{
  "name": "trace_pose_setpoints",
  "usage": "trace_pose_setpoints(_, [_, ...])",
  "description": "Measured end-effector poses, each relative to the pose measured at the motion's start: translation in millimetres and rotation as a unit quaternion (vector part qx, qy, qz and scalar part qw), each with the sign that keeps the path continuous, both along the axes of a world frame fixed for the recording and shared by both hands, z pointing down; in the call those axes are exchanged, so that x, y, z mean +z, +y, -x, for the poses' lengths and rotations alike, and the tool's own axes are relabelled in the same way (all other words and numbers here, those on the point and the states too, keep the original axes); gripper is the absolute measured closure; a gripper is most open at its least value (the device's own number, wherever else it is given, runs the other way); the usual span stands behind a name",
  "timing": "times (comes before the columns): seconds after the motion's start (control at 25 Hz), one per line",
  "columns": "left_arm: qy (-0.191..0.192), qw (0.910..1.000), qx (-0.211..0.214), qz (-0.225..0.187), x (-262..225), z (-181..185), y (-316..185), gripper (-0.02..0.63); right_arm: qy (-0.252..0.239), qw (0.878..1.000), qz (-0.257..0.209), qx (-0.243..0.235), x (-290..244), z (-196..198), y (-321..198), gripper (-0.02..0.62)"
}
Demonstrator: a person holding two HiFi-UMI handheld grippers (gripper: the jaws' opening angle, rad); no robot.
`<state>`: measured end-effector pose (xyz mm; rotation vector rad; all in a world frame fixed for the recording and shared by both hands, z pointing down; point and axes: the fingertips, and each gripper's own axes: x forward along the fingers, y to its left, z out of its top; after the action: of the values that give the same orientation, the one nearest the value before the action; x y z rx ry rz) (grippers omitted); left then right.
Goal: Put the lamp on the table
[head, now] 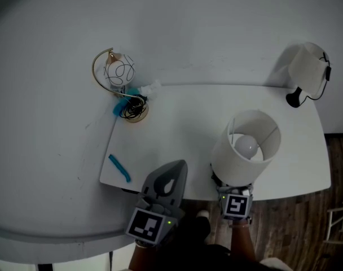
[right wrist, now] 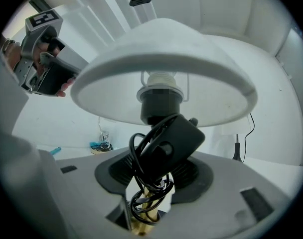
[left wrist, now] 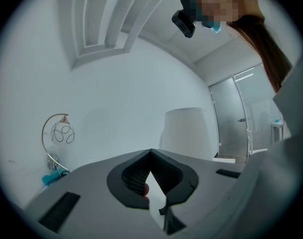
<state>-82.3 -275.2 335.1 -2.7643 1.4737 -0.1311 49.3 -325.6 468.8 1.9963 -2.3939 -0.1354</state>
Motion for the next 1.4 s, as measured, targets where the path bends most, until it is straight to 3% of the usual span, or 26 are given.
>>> trace_pose_setpoints(1.4, [0.013, 0.9999, 0.002, -0.002, -4, -18, 36, 0.603, 0.009, 0.998, 0.052, -0.024, 14, -5, 35, 0.414])
